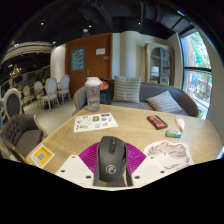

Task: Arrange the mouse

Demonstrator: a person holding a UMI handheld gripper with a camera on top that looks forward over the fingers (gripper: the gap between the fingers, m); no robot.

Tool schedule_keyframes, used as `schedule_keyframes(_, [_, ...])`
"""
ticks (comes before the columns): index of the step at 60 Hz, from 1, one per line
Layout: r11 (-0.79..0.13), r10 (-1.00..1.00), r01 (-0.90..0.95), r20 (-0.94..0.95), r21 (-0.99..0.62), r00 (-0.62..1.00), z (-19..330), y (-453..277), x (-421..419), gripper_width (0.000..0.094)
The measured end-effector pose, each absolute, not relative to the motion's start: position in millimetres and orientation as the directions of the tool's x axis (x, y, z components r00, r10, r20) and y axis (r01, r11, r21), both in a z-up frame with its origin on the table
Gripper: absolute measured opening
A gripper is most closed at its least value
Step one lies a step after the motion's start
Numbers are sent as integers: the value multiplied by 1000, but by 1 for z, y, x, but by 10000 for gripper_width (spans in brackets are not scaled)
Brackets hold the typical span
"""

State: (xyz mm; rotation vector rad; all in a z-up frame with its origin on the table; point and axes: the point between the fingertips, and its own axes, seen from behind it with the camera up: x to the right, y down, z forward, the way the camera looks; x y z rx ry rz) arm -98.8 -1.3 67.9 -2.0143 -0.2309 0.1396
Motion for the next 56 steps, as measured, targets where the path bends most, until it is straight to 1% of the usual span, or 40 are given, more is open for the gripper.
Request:
schedule_keyframes(3, [-374, 172, 95, 32, -922, 985, 99, 7, -63, 379])
schedule_keyframes(5, [-360, 128, 104, 61, -927, 990, 113, 12, -33, 378])
schedule_keyframes(9, [-375, 34, 128, 124, -918, 992, 114, 18, 25, 376])
schedule_keyframes(11, [-412, -1, 137, 150, -901, 989, 100, 22, 51, 375])
schedule_keyframes(18, [-571, -89, 105, 188, -814, 978, 23, 23, 121, 376])
schedule_keyframes(20, [-595, -96, 94, 186, -799, 978, 7, 21, 135, 375])
schedule_keyframes(24, [-616, -115, 59, 164, -786, 980, -11, 20, 145, 385])
schedule_keyframes(26, [-596, -111, 49, 143, -801, 984, -9, 20, 147, 415])
schedule_keyframes(30, [-610, -95, 31, 113, -792, 989, -12, 18, 148, 493])
schedule_keyframes(33, [-621, -72, 17, 79, -784, 994, -10, 15, 144, 564])
schedule_keyframes(36, [-604, -51, -8, 28, -797, 998, 0, 11, 138, 694])
schedule_keyframes(39, [-559, -27, -30, -17, -829, 999, 18, 3, 135, 837])
schedule_keyframes(40, [-545, -22, -35, -27, -838, 999, 23, -1, 135, 867])
schedule_keyframes(45, [-492, 10, -47, -60, -869, 998, 49, -28, 130, 859])
schedule_keyframes(55, [-417, 86, -3, -43, -909, 995, 67, -104, 135, 860])
schedule_keyframes(56, [-412, 90, 4, -37, -911, 995, 65, -108, 135, 859])
